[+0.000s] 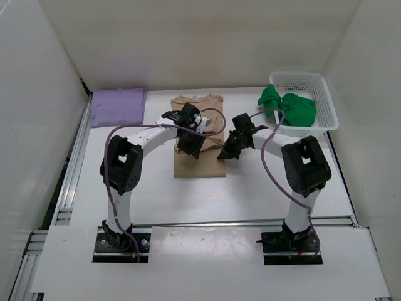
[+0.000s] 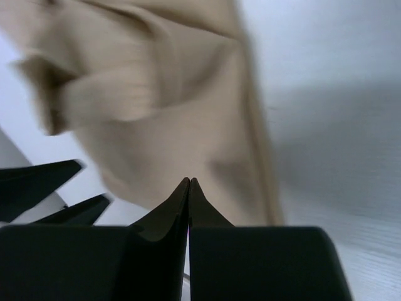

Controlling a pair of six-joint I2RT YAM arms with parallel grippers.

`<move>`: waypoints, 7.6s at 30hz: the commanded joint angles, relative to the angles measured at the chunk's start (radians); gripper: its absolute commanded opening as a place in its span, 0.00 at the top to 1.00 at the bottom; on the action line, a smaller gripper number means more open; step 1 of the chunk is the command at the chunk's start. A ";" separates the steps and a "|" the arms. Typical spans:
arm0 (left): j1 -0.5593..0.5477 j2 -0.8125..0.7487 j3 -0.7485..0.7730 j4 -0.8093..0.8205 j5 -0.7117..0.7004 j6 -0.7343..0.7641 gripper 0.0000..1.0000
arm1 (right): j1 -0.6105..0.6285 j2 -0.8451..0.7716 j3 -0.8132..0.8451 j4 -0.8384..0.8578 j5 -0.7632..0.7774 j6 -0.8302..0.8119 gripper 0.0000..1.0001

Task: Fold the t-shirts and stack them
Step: Fold the folded rectangular tshirt in 1/3 of the way, then grab one side of the 2/3 rectangular tshirt with both arms, then fold the long partially folded tshirt into a neat square, then put the neatly folded tshirt into the corner of the board with the left arm

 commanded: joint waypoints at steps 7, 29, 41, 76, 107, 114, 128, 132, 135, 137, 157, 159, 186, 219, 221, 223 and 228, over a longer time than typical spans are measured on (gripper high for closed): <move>-0.057 0.167 0.263 -0.008 0.264 0.007 0.45 | -0.020 -0.001 -0.177 0.201 -0.147 0.178 1.00; -0.056 0.349 0.563 0.018 -0.590 0.007 0.58 | -0.038 0.018 -0.311 0.188 -0.175 0.092 1.00; 0.138 -0.107 0.096 -0.090 -0.051 0.007 0.34 | -0.029 -0.135 -0.041 -0.143 -0.012 -0.244 0.39; 0.187 -0.044 -0.301 0.012 0.316 0.007 0.90 | 0.031 -0.062 -0.245 0.015 -0.125 -0.104 1.00; -0.007 -0.744 -0.222 -0.628 -0.081 0.007 0.90 | 0.545 -0.730 -0.117 -0.541 0.254 0.072 1.00; 0.102 -0.544 -0.096 -0.556 -0.035 0.007 0.90 | 0.343 -0.516 0.008 -0.553 0.122 -0.089 1.00; 0.239 -0.103 0.254 -0.501 0.090 0.007 0.90 | 0.114 -0.256 0.140 -0.544 -0.003 -0.144 1.00; 0.279 -0.031 0.303 -0.449 0.101 0.007 0.90 | 0.080 -0.200 0.140 -0.495 -0.003 -0.124 1.00; 0.308 0.035 0.351 -0.439 0.127 0.007 0.90 | 0.033 -0.128 0.168 -0.447 -0.016 -0.103 1.00; 0.318 0.065 0.363 -0.410 0.127 0.007 0.85 | 0.014 -0.065 0.191 -0.415 -0.027 -0.094 1.00; 0.372 0.022 0.303 -0.137 0.210 0.007 0.61 | -0.006 0.085 0.412 -0.363 0.169 -0.161 0.80; 0.336 0.040 0.285 -0.174 0.241 0.007 0.61 | 0.016 0.065 0.342 -0.352 0.169 -0.123 0.94; 0.337 -0.030 0.242 -0.083 0.026 0.007 0.00 | -0.024 0.125 0.495 -0.438 0.125 -0.248 0.47; 0.417 0.252 0.154 -0.166 0.432 0.007 0.90 | -0.084 0.156 0.167 -0.219 -0.199 -0.183 0.64; 0.417 0.252 0.289 -0.191 0.306 0.007 0.90 | -0.102 0.136 0.200 -0.266 -0.150 -0.221 0.61; 0.417 0.295 0.474 -0.226 0.134 0.007 0.90 | -0.133 0.122 0.223 -0.300 -0.124 -0.244 0.60; 0.328 0.411 0.776 -0.190 -0.385 0.007 0.90 | -0.178 0.070 0.279 -0.366 -0.090 -0.291 0.60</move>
